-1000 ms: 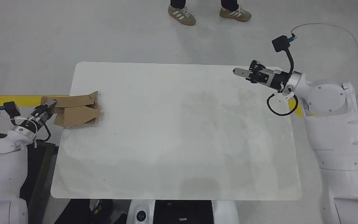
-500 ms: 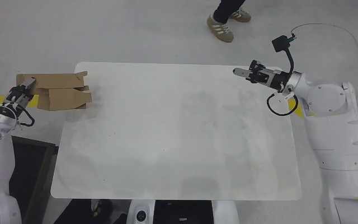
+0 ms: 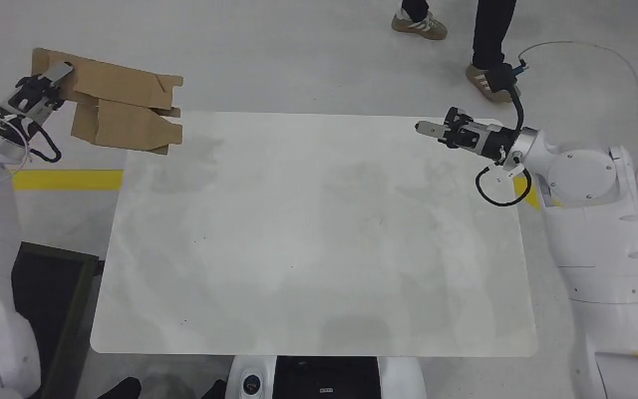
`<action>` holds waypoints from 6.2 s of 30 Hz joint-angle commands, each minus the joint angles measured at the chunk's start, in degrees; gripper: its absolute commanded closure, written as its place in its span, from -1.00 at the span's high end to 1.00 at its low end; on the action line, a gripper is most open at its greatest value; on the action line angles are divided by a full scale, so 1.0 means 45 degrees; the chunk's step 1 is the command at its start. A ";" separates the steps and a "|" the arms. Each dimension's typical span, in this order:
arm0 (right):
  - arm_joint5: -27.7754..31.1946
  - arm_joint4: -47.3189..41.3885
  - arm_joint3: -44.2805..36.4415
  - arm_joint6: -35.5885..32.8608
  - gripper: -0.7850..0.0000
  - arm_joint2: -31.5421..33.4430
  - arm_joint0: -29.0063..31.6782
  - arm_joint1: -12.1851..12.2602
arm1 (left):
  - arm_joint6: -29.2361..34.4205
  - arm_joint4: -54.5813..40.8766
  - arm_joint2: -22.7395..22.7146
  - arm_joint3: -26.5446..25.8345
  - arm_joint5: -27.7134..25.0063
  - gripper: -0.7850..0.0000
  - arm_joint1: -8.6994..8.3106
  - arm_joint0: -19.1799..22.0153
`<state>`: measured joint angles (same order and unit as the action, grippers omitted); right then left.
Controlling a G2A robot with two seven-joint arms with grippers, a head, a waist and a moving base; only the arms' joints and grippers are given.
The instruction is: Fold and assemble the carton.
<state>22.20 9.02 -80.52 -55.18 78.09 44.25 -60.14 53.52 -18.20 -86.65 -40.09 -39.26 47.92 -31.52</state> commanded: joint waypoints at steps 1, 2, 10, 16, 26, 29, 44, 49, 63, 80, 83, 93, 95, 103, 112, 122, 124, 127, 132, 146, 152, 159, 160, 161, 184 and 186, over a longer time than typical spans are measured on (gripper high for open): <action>0.0000 0.0000 0.0000 0.0000 1.00 0.0000 0.0000 0.0000 | 0.0125 -0.0033 0.0576 -0.0089 0.0031 -1.00 0.0185 0.0477; 0.0000 0.0000 0.0000 0.0000 1.00 0.0000 0.0000 0.0000 | 0.0201 -0.0032 0.0854 -0.0115 0.0080 -1.00 0.0280 0.0696; 0.0000 0.0000 0.0000 0.0000 1.00 0.0000 0.0000 0.0000 | 0.1289 0.0446 0.3363 -0.0414 -0.0034 -1.00 0.1117 0.1991; 0.0000 0.0000 0.0000 0.0000 1.00 0.0000 0.0000 0.0000 | 0.2035 0.0847 0.5090 -0.0903 -0.0521 -1.00 0.1689 0.2104; 0.0000 0.0000 0.0000 0.0000 1.00 0.0000 0.0000 0.0000 | 0.2114 0.1622 0.7328 -0.2903 -0.0445 -1.00 0.1888 0.1748; 0.0042 -0.0070 -0.0094 -0.0022 1.00 -0.0127 0.0142 -0.0002 | 0.2183 0.1506 0.7799 -0.3456 -0.0376 -1.00 0.1778 0.1714; 0.2112 -0.3650 0.3434 -0.3867 1.00 -0.4135 -0.2999 -0.0780 | 0.2128 0.0485 0.9927 -0.5560 -0.0431 -1.00 0.1195 0.2052; 0.2533 -0.4909 0.3978 -0.3449 1.00 -0.5940 -0.3726 -0.1144 | 0.1948 0.0187 1.0458 -0.5948 -0.0612 -1.00 0.0994 0.2266; 0.4340 -0.6434 0.4656 -0.1643 1.00 -1.0499 -0.5677 -0.1658 | 0.2145 -0.2606 1.1831 -0.6026 -0.0414 -1.00 0.0810 0.3080; 0.6335 -0.8491 0.5232 0.0352 0.23 -1.4138 -0.7149 -0.1769 | 0.2161 -0.4094 1.2342 -0.5068 -0.0397 -1.00 0.1093 0.3259; 0.6676 -0.8833 0.5268 0.0692 -0.03 -1.4660 -0.7346 -0.1769 | 0.2193 -0.4165 1.2378 -0.5077 -0.0365 -1.00 0.1133 0.3223; 0.7124 -0.9171 0.5173 0.1140 -0.61 -1.5189 -0.7491 -0.1794 | 0.2076 -0.4092 1.2415 -0.5249 -0.0483 -1.00 0.1168 0.3069; 0.7164 -0.9199 0.5153 0.1180 -1.00 -1.5189 -0.7478 -0.1800 | 0.1969 -0.4021 1.2416 -0.5317 -0.0590 -1.00 0.1154 0.3039; 0.7352 -0.9341 0.5071 0.1367 -1.00 -1.5189 -0.7399 -0.1820 | 0.1722 -0.4024 1.2435 -0.5586 -0.0837 -0.63 0.1033 0.2966; 0.7375 -0.9718 0.5137 0.1390 -1.00 -1.5189 -0.7281 -0.1816 | 0.1713 -0.5050 1.2055 -0.5345 -0.0847 1.00 0.0817 0.2991; 0.6366 -1.3002 0.5959 0.0384 -1.00 -1.4906 -0.7261 -0.1585 | 0.0794 -0.4415 1.1174 -0.4539 -0.1764 1.00 0.0360 0.2550; 0.6040 -1.3539 0.6147 0.0058 -1.00 -1.4704 -0.7175 -0.1549 | 0.0637 -0.4261 1.1118 -0.4524 -0.1920 1.00 0.0295 0.2323; 0.5544 -1.4241 0.6480 -0.0437 -1.00 -1.4324 -0.7001 -0.1546 | 0.0504 -0.4301 1.1009 -0.4461 -0.2053 1.00 0.0222 0.1990; 0.5101 -1.4774 0.7120 -0.0879 -1.00 -1.3626 -0.6799 -0.1647 | 0.0422 -0.4287 1.0789 -0.4323 -0.2134 1.00 0.0157 0.1525; 0.4981 -1.4824 0.7321 -0.0998 -1.00 -1.3434 -0.6758 -0.1706 | 0.0289 -0.4042 1.0621 -0.4287 -0.2217 1.00 0.0168 0.1299; 0.3711 -1.4034 0.7120 0.0717 -1.00 -1.3029 -0.6152 -0.1578 | -0.0552 -0.3280 1.0318 -0.5118 -0.1688 1.00 0.0098 0.0730; 0.2254 -1.3171 0.5969 0.2595 -1.00 -1.2117 -0.5063 -0.1102 | -0.1420 -0.2542 1.0545 -0.6423 -0.0699 1.00 0.0277 -0.0350; 0.2068 -1.3064 0.5741 0.2744 -1.00 -1.1956 -0.4888 -0.1005 | -0.1599 -0.2388 1.0597 -0.6530 -0.0601 1.00 0.0332 -0.0436; 0.1858 -1.2876 0.5528 0.2882 -1.00 -1.1795 -0.4744 -0.0901 | -0.1805 -0.2152 1.0645 -0.6585 -0.0499 1.00 0.0390 -0.0494; -0.1183 -1.0080 0.1016 0.4540 -1.00 -0.8175 -0.1347 0.0663 | -0.1109 -0.4534 1.0600 -0.6421 0.1805 -1.00 0.1429 -0.1192; -0.1218 -0.9936 0.0903 0.4581 -1.00 -0.7993 -0.1181 0.0675 | -0.0807 -0.4773 1.0559 -0.6336 0.1921 -1.00 0.1505 -0.1198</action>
<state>16.79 -35.98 -76.24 -34.63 41.72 38.59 -57.12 49.19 -39.18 -39.03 -68.81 -30.86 54.52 -36.89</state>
